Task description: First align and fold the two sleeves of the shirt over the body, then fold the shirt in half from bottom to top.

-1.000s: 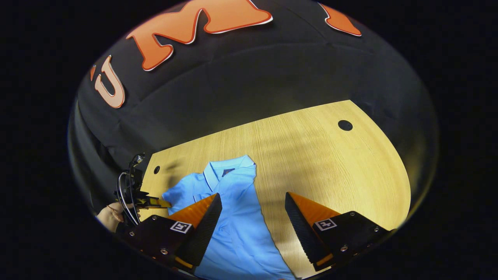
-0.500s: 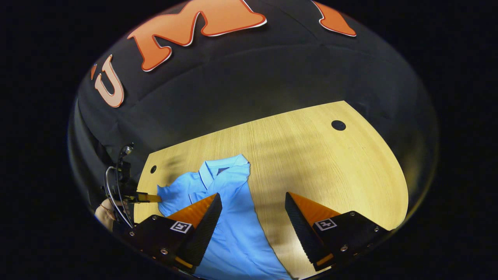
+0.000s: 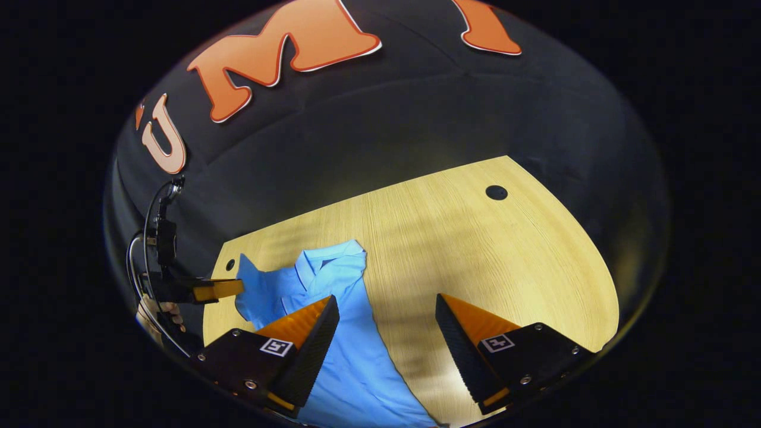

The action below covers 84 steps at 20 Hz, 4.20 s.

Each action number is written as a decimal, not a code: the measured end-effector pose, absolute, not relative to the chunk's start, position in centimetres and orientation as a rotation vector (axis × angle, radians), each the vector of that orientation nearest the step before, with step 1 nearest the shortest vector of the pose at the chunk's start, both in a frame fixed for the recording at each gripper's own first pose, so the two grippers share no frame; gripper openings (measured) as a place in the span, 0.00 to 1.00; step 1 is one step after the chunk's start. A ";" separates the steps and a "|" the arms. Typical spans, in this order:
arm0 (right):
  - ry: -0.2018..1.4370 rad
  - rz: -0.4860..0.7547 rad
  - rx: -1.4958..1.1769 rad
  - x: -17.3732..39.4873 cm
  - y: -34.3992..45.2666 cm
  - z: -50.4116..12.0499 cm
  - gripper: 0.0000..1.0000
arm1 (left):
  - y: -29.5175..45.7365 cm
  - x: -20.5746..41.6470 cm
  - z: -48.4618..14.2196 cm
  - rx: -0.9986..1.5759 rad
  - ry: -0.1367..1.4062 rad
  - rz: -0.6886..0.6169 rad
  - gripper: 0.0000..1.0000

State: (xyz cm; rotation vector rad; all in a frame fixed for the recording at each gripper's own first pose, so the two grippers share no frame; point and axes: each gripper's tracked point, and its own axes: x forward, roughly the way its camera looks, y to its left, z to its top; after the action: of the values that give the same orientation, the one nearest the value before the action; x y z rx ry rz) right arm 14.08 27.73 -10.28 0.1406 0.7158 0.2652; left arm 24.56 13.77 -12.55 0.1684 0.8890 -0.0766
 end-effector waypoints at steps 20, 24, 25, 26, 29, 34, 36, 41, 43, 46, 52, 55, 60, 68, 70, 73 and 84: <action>0.797 0.218 0.141 11.1 23.9 -13.6 0.99 | 0.8 23.5 -18.9 0.168 0.942 -0.258 0.29; 0.817 0.255 0.117 10.3 25.5 -14.1 0.99 | 3.3 22.3 -18.6 0.163 0.923 -0.207 0.70; 0.821 0.262 0.110 10.1 26.0 -14.1 0.99 | 4.1 21.8 -18.2 0.156 0.917 -0.189 0.85; 0.824 0.271 0.102 9.9 26.6 -14.3 0.99 | 4.8 21.1 -17.9 0.148 0.910 -0.174 1.00; 0.848 0.299 0.059 8.6 28.1 -15.1 0.99 | 7.1 18.5 -18.2 0.131 0.919 -0.144 1.00; 0.882 0.319 -0.049 5.9 29.3 -17.0 0.99 | 11.2 12.4 -16.9 0.097 0.941 -0.095 1.00; 0.912 0.322 -0.069 4.3 29.5 -17.9 0.99 | 12.4 10.1 -17.5 0.081 0.962 -0.079 1.00; 0.984 0.318 -0.104 -0.2 28.9 -20.6 0.99 | 14.8 5.4 -20.9 0.079 1.005 -0.051 1.00; 1.015 0.309 -0.134 -2.3 28.2 -22.0 0.99 | 15.1 3.2 -22.2 0.048 1.041 -0.051 1.00; 1.063 0.293 -0.155 -5.4 27.0 -23.7 0.99 | 15.4 -0.4 -23.9 0.025 1.081 -0.047 1.00; 1.161 0.257 -0.186 -11.8 24.4 -26.8 0.99 | 16.7 -6.0 -26.5 0.017 1.143 -0.039 1.00; 1.205 0.249 -0.198 -14.1 23.5 -28.2 0.99 | 17.3 -9.0 -27.9 -0.003 1.179 -0.021 1.00; 1.235 0.225 -0.227 -15.1 22.5 -29.6 0.99 | 17.2 -11.6 -29.5 -0.012 1.228 -0.006 1.00; 1.283 0.217 -0.288 -15.9 22.4 -31.1 0.98 | 16.1 -13.2 -31.2 0.100 1.264 0.032 0.99; 1.291 0.215 -0.284 -15.9 22.5 -31.1 0.98 | 15.8 -13.2 -31.2 0.120 1.267 0.031 0.99; 1.291 0.212 -0.283 -16.0 22.4 -31.1 0.98 | 15.9 -13.2 -31.1 0.108 1.285 0.041 0.98; 1.294 0.219 -0.240 -16.3 23.3 -31.2 0.08 | 14.2 -12.2 -30.9 0.068 1.222 0.023 0.12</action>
State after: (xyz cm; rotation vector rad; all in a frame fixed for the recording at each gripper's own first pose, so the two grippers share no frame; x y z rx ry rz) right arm -16.29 23.33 -31.22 -0.2404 1.2939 0.2195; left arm -12.25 14.22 -30.93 0.0683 1.2221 0.0227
